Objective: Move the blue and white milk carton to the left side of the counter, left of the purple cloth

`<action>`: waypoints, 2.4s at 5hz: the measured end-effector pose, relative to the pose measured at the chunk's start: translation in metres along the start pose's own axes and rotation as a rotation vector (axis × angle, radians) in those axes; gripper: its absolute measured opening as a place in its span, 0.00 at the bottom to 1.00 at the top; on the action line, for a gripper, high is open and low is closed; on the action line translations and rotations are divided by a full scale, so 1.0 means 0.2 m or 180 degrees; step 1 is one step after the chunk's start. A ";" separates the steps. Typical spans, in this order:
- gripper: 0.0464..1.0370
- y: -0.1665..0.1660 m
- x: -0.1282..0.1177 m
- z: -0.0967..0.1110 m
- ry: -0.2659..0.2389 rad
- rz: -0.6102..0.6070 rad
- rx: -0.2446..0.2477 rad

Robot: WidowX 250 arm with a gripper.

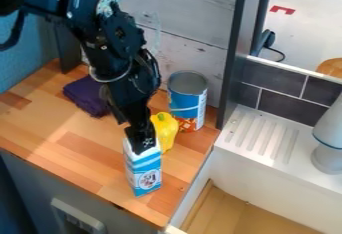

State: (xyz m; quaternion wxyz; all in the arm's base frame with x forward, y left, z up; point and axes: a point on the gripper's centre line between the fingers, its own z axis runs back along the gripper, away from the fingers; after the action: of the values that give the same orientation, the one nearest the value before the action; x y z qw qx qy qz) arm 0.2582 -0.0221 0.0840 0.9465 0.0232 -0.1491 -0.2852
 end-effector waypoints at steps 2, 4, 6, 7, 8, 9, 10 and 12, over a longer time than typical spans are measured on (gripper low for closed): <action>0.96 0.00 0.01 -0.06 -0.0006 0.0011 -0.0028; 0.96 -0.01 -0.01 -0.14 0.0047 0.0062 -0.0063; 0.90 0.04 0.00 -0.21 0.0052 0.0189 -0.0030; 0.79 0.04 0.00 -0.22 0.0028 0.0217 -0.0039; 0.79 0.05 -0.05 -0.18 0.0001 0.0338 -0.0143; 0.79 0.09 -0.05 -0.01 -0.0345 0.0406 -0.0337; 0.79 0.20 -0.10 0.16 -0.0659 0.0739 -0.0293; 0.79 0.53 -0.24 0.16 -0.0684 0.1462 -0.0024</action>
State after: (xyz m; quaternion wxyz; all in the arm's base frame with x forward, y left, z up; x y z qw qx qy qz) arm 0.2664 0.0944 0.1149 0.9653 -0.0452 -0.2492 -0.0640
